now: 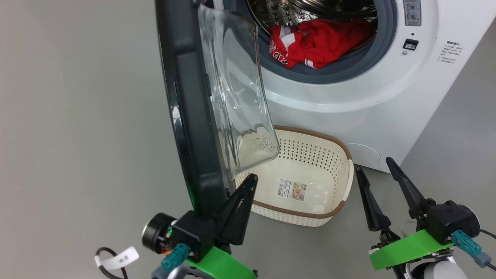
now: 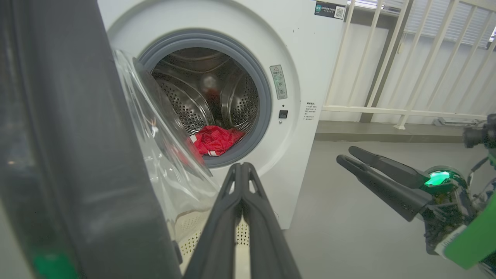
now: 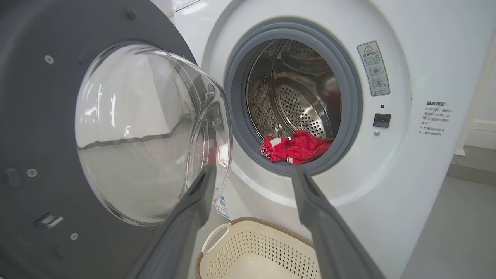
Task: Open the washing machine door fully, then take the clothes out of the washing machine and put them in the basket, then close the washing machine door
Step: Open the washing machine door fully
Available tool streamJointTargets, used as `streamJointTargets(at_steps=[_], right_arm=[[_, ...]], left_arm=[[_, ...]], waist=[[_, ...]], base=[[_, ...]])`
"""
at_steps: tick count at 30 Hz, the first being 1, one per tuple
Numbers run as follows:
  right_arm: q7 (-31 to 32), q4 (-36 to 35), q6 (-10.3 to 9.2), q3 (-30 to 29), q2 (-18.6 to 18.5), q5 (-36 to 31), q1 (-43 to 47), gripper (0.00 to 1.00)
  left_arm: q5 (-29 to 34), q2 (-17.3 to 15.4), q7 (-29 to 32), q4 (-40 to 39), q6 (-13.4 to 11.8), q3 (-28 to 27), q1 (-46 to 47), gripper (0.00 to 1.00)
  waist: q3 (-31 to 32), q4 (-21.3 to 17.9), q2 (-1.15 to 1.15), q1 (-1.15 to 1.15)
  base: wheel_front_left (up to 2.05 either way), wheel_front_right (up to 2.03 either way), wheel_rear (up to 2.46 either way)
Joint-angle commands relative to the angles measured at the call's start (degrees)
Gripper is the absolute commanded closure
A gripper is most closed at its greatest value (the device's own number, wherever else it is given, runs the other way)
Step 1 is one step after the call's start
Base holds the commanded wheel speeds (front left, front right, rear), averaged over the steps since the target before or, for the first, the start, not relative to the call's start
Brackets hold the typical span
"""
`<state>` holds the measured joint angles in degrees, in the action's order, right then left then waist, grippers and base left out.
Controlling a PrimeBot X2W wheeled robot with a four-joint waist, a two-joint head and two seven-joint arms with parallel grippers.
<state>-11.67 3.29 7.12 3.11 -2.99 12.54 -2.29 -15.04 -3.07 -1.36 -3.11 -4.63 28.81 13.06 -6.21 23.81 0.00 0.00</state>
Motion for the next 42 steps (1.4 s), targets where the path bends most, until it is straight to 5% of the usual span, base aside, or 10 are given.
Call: streamJointTargets(at_steps=[1, 23, 42], right_arm=[[-0.29, -1.42, 0.36, 1.77, 0.12, -0.01, -1.16, 0.0], [0.19, -1.87, 0.36, 1.7, 0.12, 0.05, -0.73, 0.0], [0.55, -1.83, 0.36, 1.92, 0.12, 0.66, 0.03, 0.0]], left_arm=[[0.42, -0.73, -0.31, -1.0, -0.5, -2.35, 1.48, 1.0], [0.7, -2.71, 3.44, 2.17, -6.46, -6.22, 1.02, 1.0], [0.29, -4.92, 3.69, 1.58, -9.09, -8.81, -0.29, 1.0]], waist=[[-0.09, -0.12, 0.0, 0.0], [0.35, 2.67, 0.0, 0.0], [0.84, 7.28, 0.0, 0.0]], base=[[0.0, 0.0, 0.0], [0.0, 0.0, 0.0], [0.0, 0.0, 0.0]])
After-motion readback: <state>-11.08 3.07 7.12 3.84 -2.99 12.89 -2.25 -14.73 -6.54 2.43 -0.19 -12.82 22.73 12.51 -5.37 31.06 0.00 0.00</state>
